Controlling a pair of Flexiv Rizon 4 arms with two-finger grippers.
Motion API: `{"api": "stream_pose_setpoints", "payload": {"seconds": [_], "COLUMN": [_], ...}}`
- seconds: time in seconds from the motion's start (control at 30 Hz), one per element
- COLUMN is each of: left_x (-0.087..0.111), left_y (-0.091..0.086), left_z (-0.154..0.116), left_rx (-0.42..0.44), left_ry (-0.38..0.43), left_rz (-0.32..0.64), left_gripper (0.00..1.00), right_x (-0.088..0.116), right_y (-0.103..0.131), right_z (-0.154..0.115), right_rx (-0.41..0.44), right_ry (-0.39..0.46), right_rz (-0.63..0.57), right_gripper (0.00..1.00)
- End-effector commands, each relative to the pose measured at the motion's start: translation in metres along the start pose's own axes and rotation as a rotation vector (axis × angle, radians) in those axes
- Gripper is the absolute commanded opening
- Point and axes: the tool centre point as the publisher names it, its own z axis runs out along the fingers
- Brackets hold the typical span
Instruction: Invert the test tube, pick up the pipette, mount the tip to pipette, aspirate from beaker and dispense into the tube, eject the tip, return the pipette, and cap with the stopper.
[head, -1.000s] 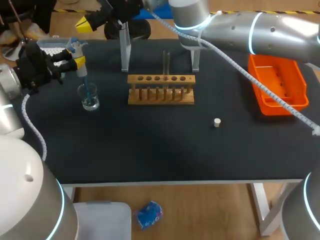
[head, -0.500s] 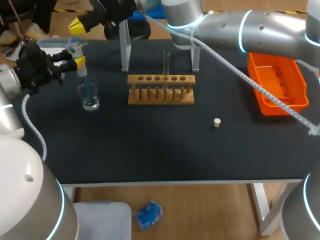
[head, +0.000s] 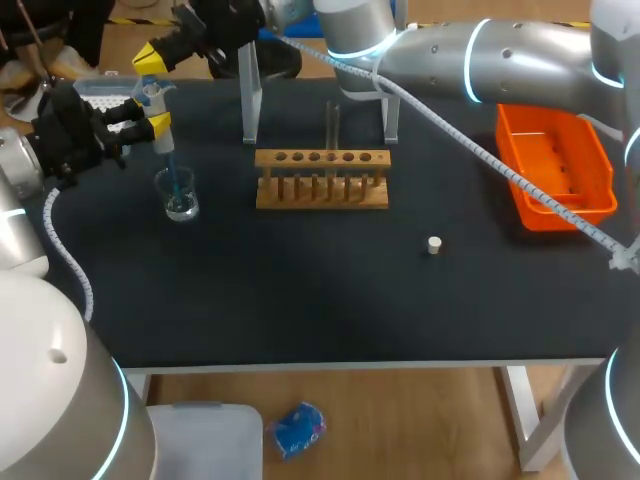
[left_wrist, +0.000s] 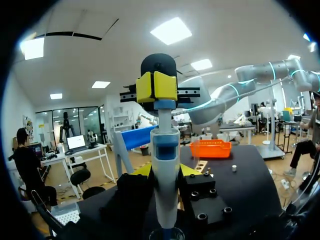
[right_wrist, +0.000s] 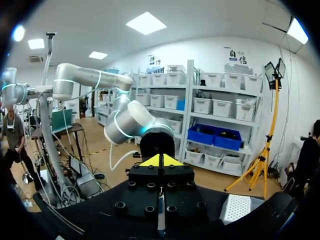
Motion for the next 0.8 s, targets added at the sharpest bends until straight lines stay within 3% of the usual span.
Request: {"api": "stream_pose_setpoints", "payload": {"seconds": [0.03, 0.8], "left_x": [0.001, 0.001], "left_y": [0.000, 0.000], "left_z": [0.000, 0.000], "left_rx": [0.000, 0.000], "left_ry": [-0.005, -0.005], "left_rz": [0.001, 0.001], "left_gripper": [0.00, 0.00], "right_x": [-0.003, -0.002], "right_y": [-0.002, -0.014], "right_z": [0.001, 0.004], "right_rx": [-0.006, -0.025], "right_ry": [0.012, 0.012], "right_rz": [-0.001, 0.017], "right_gripper": [0.00, 0.00]}}
